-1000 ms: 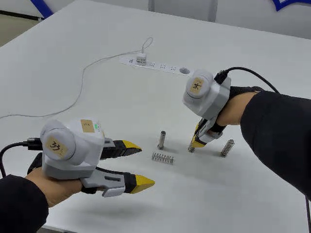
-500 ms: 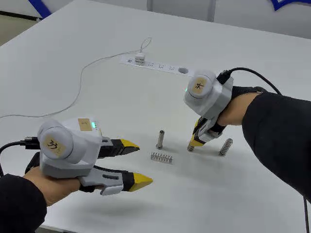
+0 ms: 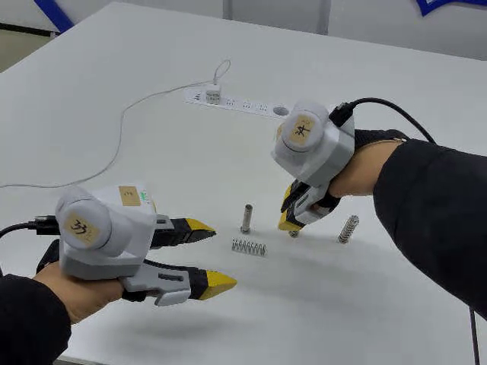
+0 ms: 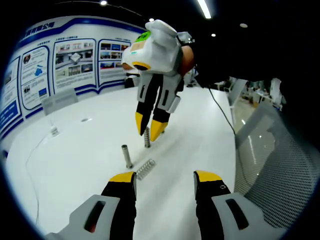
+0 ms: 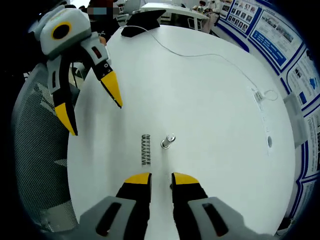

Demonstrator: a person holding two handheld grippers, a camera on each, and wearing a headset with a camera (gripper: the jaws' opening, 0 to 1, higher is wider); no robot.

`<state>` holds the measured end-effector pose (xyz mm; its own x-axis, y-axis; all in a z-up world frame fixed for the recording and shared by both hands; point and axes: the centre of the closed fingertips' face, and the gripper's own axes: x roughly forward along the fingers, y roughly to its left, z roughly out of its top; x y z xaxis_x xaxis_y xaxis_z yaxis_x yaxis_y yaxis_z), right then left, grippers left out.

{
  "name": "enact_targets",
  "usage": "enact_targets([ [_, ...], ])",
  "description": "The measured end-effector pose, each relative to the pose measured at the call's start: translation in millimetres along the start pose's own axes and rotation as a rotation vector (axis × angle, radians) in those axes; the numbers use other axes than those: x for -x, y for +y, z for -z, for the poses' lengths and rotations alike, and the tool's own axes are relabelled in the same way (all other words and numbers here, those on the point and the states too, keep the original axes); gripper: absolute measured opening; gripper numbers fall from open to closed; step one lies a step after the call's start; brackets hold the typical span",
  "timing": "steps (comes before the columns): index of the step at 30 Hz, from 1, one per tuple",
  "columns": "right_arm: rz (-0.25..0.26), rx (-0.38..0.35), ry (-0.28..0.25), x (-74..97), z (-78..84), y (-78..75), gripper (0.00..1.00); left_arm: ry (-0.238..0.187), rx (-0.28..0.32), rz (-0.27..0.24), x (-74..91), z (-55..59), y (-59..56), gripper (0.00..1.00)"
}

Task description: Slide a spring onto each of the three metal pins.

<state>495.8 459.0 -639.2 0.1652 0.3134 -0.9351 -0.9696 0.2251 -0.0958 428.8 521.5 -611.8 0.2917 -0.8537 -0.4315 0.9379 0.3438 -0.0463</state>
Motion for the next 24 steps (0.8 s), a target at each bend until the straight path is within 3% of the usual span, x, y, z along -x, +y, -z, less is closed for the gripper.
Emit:
enact_targets([
  [8, -0.056, 0.005, -0.009, -23.6, -1.9, 14.2, 0.17, 0.003, 0.004, -0.005, 2.8, 1.2, 1.3, 0.47],
  [24, -0.073, 0.032, 0.014, -53.4, 1.3, 23.7, 0.13, 0.012, 0.001, -0.005, 4.4, 2.6, 0.7, 0.45],
])
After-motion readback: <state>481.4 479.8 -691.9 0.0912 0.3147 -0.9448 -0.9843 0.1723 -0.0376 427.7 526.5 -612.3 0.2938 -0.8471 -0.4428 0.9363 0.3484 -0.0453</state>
